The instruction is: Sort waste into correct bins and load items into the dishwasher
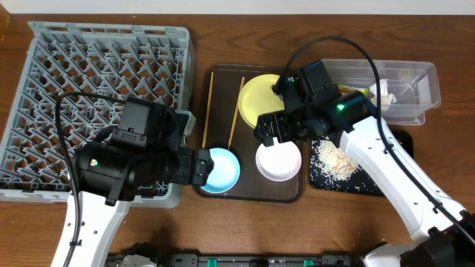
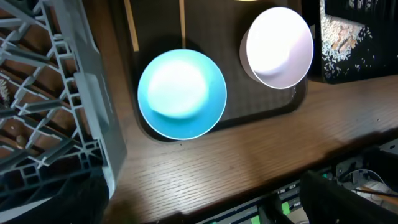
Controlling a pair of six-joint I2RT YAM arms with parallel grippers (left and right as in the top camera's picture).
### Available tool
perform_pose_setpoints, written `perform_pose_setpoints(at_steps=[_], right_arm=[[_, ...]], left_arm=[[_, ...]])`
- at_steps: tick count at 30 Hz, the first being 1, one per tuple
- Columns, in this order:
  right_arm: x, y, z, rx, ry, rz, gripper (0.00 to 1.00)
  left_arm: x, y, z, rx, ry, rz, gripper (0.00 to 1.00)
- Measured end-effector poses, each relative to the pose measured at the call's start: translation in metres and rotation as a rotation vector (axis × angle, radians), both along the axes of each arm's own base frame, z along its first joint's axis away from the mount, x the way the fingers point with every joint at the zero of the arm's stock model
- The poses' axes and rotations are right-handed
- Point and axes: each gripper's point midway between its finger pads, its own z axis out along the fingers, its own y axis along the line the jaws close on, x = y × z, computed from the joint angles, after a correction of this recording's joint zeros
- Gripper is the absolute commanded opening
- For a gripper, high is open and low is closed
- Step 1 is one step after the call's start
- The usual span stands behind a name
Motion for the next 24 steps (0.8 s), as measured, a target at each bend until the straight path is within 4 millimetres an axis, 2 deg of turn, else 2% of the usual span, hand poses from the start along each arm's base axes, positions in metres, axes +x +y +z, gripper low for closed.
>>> perform_pose_setpoints(at_steps=[3,6,10,12,14,16,18,22,24], right_arm=[[-0.003,-0.004,-0.001,-0.011,0.014,-0.003,0.99],[0.008,-0.007,0.019,0.004,-0.098,0.012,0.99],[0.024,-0.015,0.081,0.02,-0.424,0.064,0.99],[0.02,-0.025,0.113,0.007,-0.592,0.083,0.99],[0.013,-0.039,0.131,-0.018,-0.719,0.078,0.99],[0.003,-0.055,0.13,-0.051,-0.807,0.059,0.99],[-0.005,-0.068,0.115,-0.075,-0.859,0.037,0.99],[-0.022,-0.094,0.062,-0.111,-0.905,-0.004,0.99],[-0.031,-0.106,0.044,-0.114,-0.939,-0.034,0.99]], left_arm=[[0.0,0.0,0.0,0.0,0.0,0.0,0.98],[0.0,0.0,0.0,0.0,0.0,0.0,0.98],[0.0,0.0,0.0,0.0,0.0,0.0,0.98],[0.0,0.0,0.0,0.0,0.0,0.0,0.98],[0.0,0.0,0.0,0.0,-0.001,0.0,0.98],[0.0,0.0,0.001,-0.001,-0.002,0.0,0.98],[0.0,0.0,0.001,-0.001,-0.003,0.0,0.98],[0.001,0.0,0.001,-0.001,-0.004,0.0,0.98],[0.001,0.0,0.001,-0.001,-0.004,0.0,0.98]])
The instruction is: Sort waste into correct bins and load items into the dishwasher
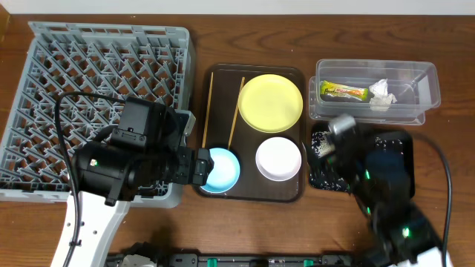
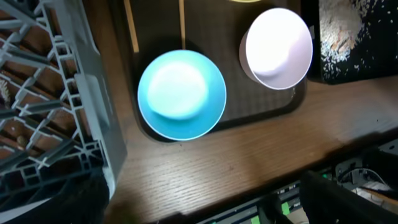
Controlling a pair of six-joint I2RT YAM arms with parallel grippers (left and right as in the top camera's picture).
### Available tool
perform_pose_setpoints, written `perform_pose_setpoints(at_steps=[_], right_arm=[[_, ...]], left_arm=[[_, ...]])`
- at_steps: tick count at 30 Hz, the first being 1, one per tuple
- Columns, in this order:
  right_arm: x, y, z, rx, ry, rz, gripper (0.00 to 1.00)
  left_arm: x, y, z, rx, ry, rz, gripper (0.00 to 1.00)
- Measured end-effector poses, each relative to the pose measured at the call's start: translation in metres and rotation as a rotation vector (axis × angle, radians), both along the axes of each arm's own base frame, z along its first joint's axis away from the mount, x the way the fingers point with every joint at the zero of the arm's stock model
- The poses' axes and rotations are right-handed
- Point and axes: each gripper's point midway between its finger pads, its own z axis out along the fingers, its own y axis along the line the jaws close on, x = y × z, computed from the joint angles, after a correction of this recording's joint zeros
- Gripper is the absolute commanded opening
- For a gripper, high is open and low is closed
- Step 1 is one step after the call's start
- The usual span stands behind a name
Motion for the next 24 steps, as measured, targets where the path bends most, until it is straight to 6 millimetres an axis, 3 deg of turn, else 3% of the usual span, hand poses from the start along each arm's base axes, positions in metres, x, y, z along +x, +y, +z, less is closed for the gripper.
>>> perform_pose_setpoints(at_steps=[5,11,24], right_arm=[[-0.023,-0.027,-0.022,0.045,-0.106,-0.056,0.99],[-0.032,-0.05,-0.04,0.083,-0.185,-0.119,0.99],[-0.027,-0.063,-0.044,0.125,-0.328,-0.148,0.99]], left_arm=[[0.0,0.0,0.0,0.0,0.001,0.0,0.98],[0.0,0.0,0.0,0.0,0.001,0.0,0.98],[0.0,0.0,0.0,0.0,0.0,0.0,0.98]])
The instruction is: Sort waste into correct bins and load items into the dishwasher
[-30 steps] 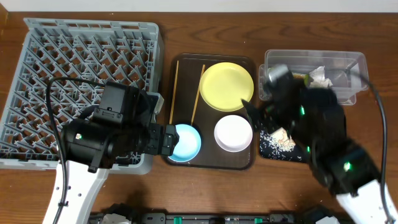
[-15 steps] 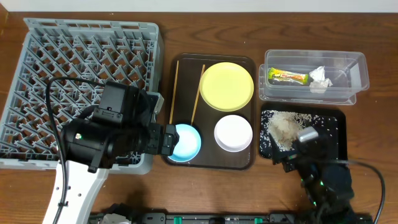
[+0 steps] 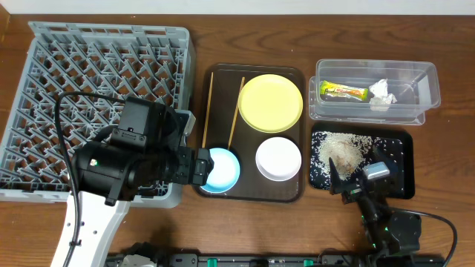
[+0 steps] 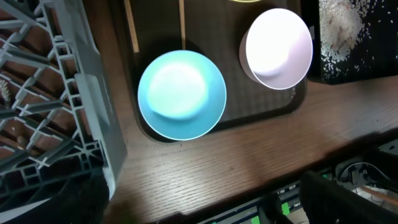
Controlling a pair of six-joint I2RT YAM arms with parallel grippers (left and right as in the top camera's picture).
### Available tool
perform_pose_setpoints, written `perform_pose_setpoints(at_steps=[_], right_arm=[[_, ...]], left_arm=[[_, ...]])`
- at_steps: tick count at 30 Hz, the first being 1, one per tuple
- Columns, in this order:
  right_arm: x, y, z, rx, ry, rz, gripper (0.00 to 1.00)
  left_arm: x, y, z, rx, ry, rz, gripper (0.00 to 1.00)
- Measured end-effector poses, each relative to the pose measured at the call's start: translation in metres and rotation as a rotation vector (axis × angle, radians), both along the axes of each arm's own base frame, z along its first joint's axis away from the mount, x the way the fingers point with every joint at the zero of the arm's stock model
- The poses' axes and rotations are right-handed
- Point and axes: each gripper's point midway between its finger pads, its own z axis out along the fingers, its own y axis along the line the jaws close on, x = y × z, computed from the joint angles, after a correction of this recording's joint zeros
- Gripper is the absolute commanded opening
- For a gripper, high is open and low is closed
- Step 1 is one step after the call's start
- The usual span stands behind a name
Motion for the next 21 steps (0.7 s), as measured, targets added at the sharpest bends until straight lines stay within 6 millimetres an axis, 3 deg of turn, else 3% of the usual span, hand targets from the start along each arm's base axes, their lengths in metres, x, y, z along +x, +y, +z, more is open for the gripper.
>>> perform_pose_setpoints(at_steps=[21], right_arm=[[0.0003,0.0011,-0.0036,0.002,0.005,0.006,0.99]], left_arm=[[-0.0001,0.0,-0.0001,0.0,0.0,0.0,0.98]])
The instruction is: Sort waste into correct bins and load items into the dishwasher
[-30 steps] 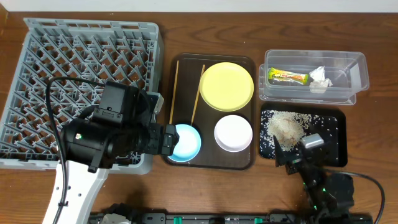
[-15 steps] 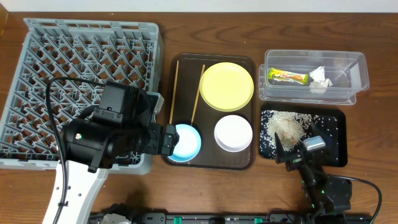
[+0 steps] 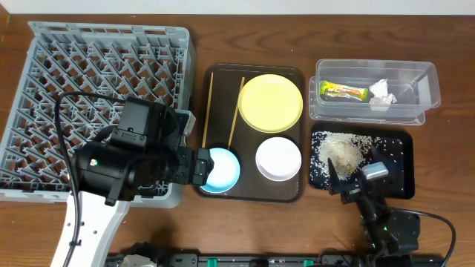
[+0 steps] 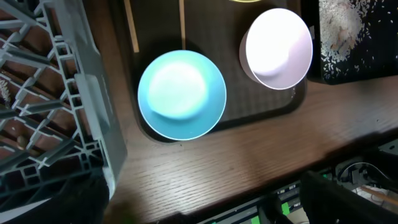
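A blue bowl [image 3: 220, 168] [image 4: 181, 93], a white bowl [image 3: 278, 159] [image 4: 278, 46], a yellow plate [image 3: 271, 102] and two chopsticks [image 3: 208, 104] lie on the brown tray [image 3: 249, 197]. The grey dish rack [image 3: 96, 96] stands at the left. My left gripper [image 3: 197, 167] [image 4: 196, 208] hovers open at the blue bowl's left edge, holding nothing. Folded low by the table's front right edge, my right gripper [image 3: 355, 179] looks open and empty. The clear bin [image 3: 432, 89] holds a wrapper [image 3: 344, 92] and a tissue [image 3: 381, 96].
A black tray [image 3: 397, 152] with spilled rice [image 3: 340, 154] lies below the clear bin, just beyond the right gripper. The rack's corner [image 4: 93, 124] is close beside the left gripper. Bare wood [image 4: 236, 162] runs along the front edge.
My right gripper first hung over the brown tray between the yellow plate and the white bowl. Then the right arm was over the black rice tray. After that it sat folded at the front right edge, where it stays. The left arm has not moved.
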Controlling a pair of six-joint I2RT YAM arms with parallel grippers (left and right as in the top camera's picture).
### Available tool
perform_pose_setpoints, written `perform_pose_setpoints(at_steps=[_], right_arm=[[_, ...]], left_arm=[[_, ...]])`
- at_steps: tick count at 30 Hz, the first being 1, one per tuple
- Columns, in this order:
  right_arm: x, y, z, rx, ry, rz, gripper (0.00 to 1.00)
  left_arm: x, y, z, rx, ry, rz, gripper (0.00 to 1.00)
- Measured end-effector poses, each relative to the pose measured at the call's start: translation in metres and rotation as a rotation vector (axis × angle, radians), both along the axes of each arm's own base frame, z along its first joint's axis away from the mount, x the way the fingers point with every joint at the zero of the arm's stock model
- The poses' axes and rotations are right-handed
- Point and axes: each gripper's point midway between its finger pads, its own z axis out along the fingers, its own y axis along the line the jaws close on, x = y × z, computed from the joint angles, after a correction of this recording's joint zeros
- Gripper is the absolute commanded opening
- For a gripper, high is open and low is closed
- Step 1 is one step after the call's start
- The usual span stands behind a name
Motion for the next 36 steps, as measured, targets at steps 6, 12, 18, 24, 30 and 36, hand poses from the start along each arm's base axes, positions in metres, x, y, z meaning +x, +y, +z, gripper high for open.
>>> perform_pose_setpoints(at_steps=[6,12,18,24,30,36], right_arm=[[0.0,0.0,0.0,0.0,0.0,0.0,0.99],[0.0,0.0,0.0,0.0,0.0,0.0,0.99],[0.0,0.0,0.0,0.0,0.0,0.0,0.99],[0.0,0.0,0.0,0.0,0.0,0.0,0.99],[0.0,0.0,0.0,0.0,0.0,0.0,0.99],[0.0,0.0,0.0,0.0,0.0,0.0,0.99]], left_arm=[[0.005,-0.001,0.002,-0.007,-0.022,0.0,0.98],[0.037,-0.013,0.02,-0.067,-0.171,-0.002,0.98],[0.073,-0.033,0.016,-0.083,-0.218,0.019,0.98],[0.108,-0.048,-0.07,0.11,-0.049,0.021,0.96],[0.149,-0.054,-0.144,0.215,-0.007,0.037,0.92],[0.164,-0.058,-0.202,0.252,0.041,0.04,0.66]])
